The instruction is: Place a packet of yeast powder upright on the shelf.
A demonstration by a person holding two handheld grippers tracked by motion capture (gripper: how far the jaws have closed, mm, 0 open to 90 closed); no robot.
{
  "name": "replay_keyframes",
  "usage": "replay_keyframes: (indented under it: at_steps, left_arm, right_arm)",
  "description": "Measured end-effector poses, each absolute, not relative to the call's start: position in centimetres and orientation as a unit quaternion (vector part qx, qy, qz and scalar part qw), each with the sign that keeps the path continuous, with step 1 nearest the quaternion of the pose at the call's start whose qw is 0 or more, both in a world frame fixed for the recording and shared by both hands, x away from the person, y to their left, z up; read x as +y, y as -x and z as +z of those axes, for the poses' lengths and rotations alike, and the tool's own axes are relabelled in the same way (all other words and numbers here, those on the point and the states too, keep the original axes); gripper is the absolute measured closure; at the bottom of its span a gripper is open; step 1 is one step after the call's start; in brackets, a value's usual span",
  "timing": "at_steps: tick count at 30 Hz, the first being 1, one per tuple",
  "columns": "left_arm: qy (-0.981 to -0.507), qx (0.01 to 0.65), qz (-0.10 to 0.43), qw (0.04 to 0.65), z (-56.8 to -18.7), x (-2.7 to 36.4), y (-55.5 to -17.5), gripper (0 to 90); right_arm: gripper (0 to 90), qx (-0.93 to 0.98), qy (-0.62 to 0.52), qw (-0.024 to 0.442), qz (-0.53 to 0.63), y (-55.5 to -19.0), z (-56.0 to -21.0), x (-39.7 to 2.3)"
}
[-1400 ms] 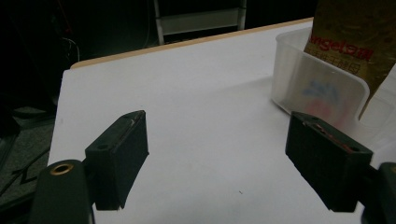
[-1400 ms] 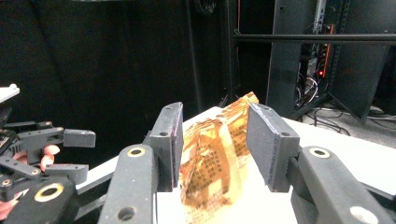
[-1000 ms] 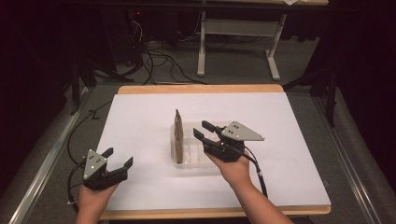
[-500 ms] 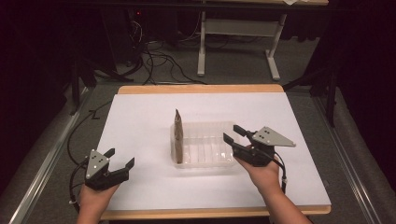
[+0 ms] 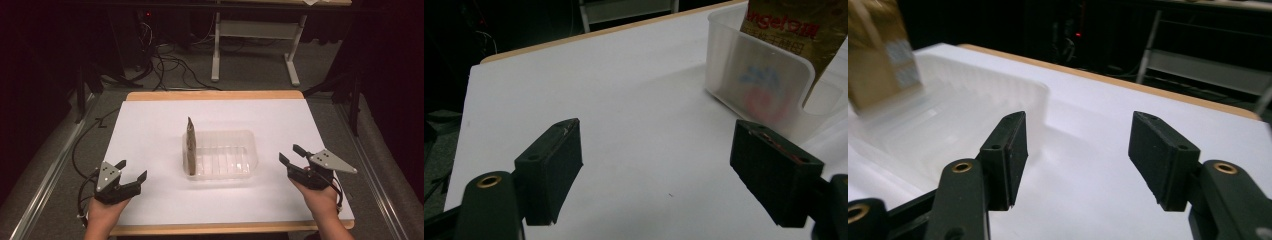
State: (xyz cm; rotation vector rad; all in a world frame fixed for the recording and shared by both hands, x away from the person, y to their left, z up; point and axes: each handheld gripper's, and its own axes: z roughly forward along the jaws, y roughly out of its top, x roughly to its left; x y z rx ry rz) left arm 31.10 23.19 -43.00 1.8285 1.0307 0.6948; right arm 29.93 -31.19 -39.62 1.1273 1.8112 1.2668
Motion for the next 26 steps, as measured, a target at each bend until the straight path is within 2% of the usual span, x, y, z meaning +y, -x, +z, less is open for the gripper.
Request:
replay_keyframes:
  at_steps: [3, 4, 10, 11, 16, 26]
  left_arm:
    - [-0.742, 0.417, 0.28, 0.445, -43.1, 23.1, -31.1, 21.5]
    - [-0.743, 0.417, 0.278, 0.444, -43.1, 22.9, -31.1, 21.4]
    - [-0.754, 0.408, 0.274, 0.435, -43.4, 22.3, -31.3, 20.8]
    - [-0.757, 0.407, 0.273, 0.433, -43.4, 22.2, -31.4, 20.3]
    - [-0.756, 0.407, 0.271, 0.435, -43.4, 22.4, -31.4, 19.8]
    - [-0.749, 0.41, 0.273, 0.444, -43.1, 22.9, -31.3, 19.4]
  right_arm:
    - [39.6, 0.694, -0.428, 0.342, 0.467, -29.2, -40.8, -32.2]
    - [40.0, 0.706, -0.425, 0.341, 0.451, -28.7, -42.1, -33.4]
    - [37.6, 0.683, -0.471, 0.334, 0.448, -29.2, -42.9, -36.5]
    - [34.6, 0.682, -0.485, 0.32, 0.444, -29.7, -43.5, -37.1]
    - [29.8, 0.697, -0.489, 0.286, 0.44, -30.3, -44.1, -36.5]
    - [29.7, 0.707, -0.487, 0.284, 0.428, -30.4, -44.2, -35.8]
